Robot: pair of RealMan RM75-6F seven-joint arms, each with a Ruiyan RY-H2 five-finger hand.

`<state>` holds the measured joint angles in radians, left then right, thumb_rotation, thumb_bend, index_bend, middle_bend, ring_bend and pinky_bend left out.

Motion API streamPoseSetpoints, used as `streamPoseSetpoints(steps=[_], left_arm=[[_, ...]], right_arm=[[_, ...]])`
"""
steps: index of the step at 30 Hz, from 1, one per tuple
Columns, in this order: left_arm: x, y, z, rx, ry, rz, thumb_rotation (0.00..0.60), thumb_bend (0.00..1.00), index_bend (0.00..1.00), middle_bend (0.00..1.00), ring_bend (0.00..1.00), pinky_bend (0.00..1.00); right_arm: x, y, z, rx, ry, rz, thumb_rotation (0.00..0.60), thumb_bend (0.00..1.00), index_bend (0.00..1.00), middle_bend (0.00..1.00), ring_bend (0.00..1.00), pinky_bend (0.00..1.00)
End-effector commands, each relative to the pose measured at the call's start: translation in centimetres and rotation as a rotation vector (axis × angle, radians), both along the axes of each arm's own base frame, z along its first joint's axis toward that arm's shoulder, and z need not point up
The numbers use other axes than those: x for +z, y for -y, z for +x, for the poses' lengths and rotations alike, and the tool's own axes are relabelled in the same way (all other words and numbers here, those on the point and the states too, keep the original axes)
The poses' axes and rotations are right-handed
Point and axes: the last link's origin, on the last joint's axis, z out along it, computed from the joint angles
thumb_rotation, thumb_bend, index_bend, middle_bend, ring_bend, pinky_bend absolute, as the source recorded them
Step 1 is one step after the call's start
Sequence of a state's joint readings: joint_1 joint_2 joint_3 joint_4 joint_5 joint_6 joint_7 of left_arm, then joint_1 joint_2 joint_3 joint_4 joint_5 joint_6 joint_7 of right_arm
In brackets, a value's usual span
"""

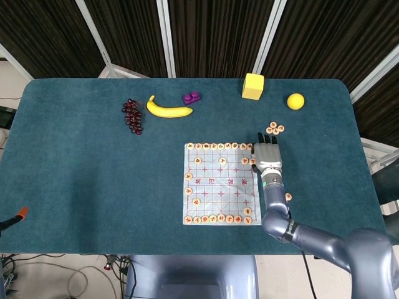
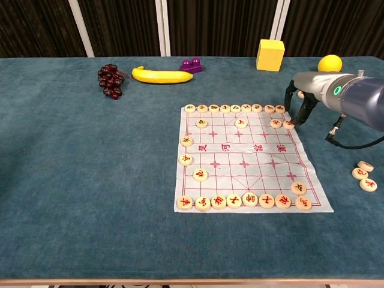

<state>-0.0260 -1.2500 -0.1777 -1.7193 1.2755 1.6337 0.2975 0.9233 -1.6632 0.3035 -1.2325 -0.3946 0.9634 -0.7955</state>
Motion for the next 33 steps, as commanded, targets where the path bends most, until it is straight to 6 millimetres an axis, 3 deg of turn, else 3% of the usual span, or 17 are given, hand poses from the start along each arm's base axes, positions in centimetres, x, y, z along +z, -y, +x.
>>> streamPoseSetpoints(steps=[1,5,11,16,21,24,33], left_arm=[[-0.1,0.0,0.1,-0.004,0.0,-0.004,0.6,0.04,0.05,0.0,0.0,0.07],[-0.1,0.1,0.1,-0.006,0.004,-0.004,0.6,0.04,0.05,0.0,0.0,0.07],[-0.1,0.3,0.4,-0.014,0.009,-0.007,0.6,0.04,0.05,0.0,0.0,0.07],[0.2,0.5,0.4,-0.006,0.006,0.002,0.6,0.04,0.05,0.0,0.0,0.07],[0.3,0.3,0.3,-0.015,0.021,0.005,0.6,0.04,0.05,0.0,0.0,0.07],[0.3,0.2,0.1,-0.015,0.025,0.003,0.6,0.04,0.05,0.0,0.0,0.06],[0.5,0.1,-0.3,-0.009,0.027,-0.009,0.6,0.04,0.05,0.0,0.0,0.04]], right_arm=[[2.7,-1.2,-0.1,0.02,-0.009,-0.034,0.6,0.41,0.33,0.0,0.0,0.05],[6.3,-4.3,-1.0,0.05,0.048,-0.091,0.6,0.41,0.23,0.0,0.0,0.05],[12.3,-11.4,-5.1,0.193,0.143,-0.315,0.6,0.41,0.17,0.0,0.0,0.05],[14.5,-18.1,-8.9,0.313,0.133,-0.414,0.6,0.41,0.15,0.0,0.0,0.04],[15.0,-23.1,-11.6,0.38,0.066,-0.414,0.6,0.41,0.13,0.0,0.0,0.04],[14.7,-24.6,-12.7,0.338,0.048,-0.367,0.6,0.4,0.08,0.0,0.0,0.04],[14.7,-24.5,-13.5,0.28,-0.012,-0.27,0.6,0.37,0.0,0.0,0.0,0.04]])
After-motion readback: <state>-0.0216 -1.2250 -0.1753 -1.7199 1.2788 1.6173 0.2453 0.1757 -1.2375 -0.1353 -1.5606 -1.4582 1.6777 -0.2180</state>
